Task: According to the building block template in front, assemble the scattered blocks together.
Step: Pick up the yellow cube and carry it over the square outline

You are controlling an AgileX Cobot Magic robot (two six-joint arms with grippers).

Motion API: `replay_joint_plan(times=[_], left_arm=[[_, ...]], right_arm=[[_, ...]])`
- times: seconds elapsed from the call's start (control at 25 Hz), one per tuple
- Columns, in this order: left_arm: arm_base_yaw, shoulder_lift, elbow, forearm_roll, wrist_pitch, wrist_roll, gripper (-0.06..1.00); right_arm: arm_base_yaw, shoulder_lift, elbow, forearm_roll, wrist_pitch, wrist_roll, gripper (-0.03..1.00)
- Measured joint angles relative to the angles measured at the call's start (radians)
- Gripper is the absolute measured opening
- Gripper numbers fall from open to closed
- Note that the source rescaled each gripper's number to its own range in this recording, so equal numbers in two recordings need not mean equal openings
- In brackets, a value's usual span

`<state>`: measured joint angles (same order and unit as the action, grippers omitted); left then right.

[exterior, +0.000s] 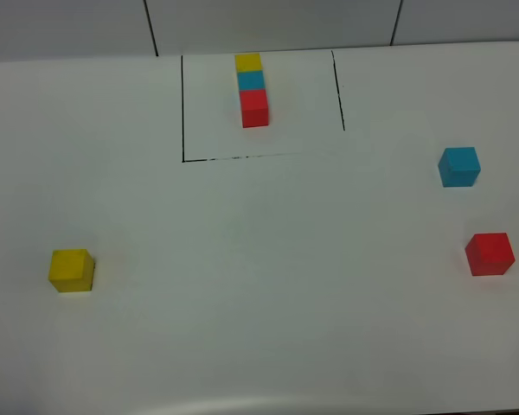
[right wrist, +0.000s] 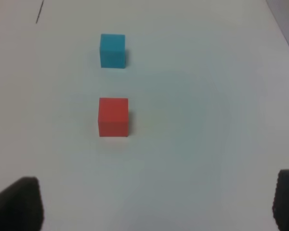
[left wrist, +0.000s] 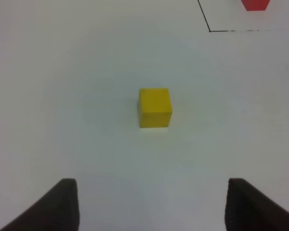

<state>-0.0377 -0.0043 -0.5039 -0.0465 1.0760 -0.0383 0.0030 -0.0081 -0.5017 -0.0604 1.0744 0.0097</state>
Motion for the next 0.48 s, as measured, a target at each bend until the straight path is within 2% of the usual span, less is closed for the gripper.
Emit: replay_joint_plan(times=[0.48], left_arm=[[0.000, 0.000, 0.000, 0.000, 0.000, 0.000, 0.39]], right_arm=[[0.000, 0.000, 0.000, 0.000, 0.000, 0.000, 0.88]])
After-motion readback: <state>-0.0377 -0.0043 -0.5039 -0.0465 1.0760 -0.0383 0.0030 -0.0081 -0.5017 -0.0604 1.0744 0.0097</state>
